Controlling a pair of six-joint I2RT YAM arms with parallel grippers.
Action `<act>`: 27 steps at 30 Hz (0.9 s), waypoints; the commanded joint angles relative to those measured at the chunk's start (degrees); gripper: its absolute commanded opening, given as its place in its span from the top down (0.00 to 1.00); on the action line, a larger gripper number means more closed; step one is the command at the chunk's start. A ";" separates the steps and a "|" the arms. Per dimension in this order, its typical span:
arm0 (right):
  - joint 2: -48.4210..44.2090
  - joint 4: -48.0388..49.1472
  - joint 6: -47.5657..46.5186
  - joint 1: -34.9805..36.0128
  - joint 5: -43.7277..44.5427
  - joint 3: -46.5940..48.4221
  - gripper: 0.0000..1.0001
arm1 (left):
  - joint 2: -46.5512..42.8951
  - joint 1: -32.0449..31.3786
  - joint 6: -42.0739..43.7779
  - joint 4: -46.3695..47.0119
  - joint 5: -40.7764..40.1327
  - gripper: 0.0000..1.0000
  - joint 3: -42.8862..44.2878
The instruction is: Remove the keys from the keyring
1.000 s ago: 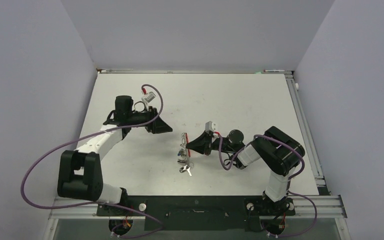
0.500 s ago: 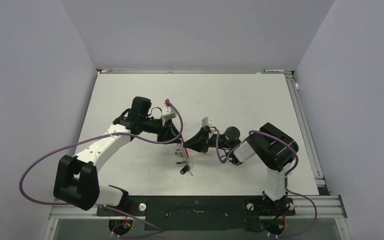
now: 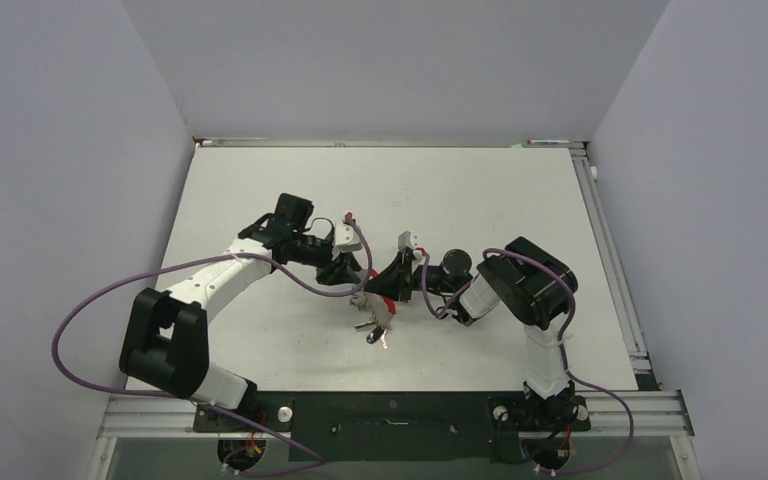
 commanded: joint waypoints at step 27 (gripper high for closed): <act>-3.20 16.92 0.93 -1.82 0.10 0.45 0.95 | 2.41 -2.81 3.17 3.19 -5.11 0.87 -3.88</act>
